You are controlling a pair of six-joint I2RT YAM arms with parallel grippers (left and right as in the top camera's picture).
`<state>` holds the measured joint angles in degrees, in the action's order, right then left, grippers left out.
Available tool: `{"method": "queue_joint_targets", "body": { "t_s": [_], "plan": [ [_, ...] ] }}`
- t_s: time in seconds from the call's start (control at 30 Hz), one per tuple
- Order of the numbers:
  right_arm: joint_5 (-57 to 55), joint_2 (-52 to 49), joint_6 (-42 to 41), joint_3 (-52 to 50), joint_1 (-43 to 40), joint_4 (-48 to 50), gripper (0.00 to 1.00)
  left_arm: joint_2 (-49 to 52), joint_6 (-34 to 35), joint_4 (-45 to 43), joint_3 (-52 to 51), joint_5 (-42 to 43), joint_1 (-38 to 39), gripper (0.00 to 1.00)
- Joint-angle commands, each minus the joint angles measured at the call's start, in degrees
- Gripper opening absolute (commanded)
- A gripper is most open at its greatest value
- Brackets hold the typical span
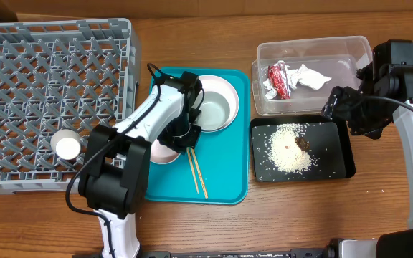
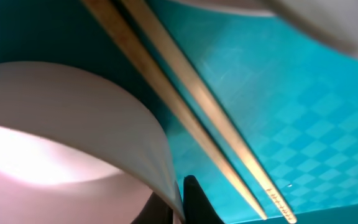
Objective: Sort waste into correct bins and load items into the dishwasher
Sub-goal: 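Lift the pink bowl with the left gripper toward the dish rack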
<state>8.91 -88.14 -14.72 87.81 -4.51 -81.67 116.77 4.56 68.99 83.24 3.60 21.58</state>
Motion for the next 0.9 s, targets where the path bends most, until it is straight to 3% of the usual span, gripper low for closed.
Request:
{"method": "queue_joint_targets", "body": {
  "t_s": [0.0, 0.4, 0.6, 0.87],
  "plan": [
    [-0.33, 0.59, 0.2, 0.37, -0.11, -0.13, 0.82, 0.5, 1.49, 0.0, -0.2, -0.02, 0.24, 0.04],
    [-0.33, 0.59, 0.2, 0.37, -0.11, -0.33, 0.82, -13.99, 2.67, 0.37, 6.75, -2.91, -1.07, 0.04],
    [-0.33, 0.59, 0.2, 0.37, -0.11, -0.33, 0.82, -20.65, -4.17, -0.5, 9.11, -3.23, -6.95, 0.04],
    [-0.33, 0.59, 0.2, 0.37, -0.11, -0.33, 0.82, -21.33, -19.28, 0.31, 16.33, 20.35, -22.36, 0.04]
  ]
}}
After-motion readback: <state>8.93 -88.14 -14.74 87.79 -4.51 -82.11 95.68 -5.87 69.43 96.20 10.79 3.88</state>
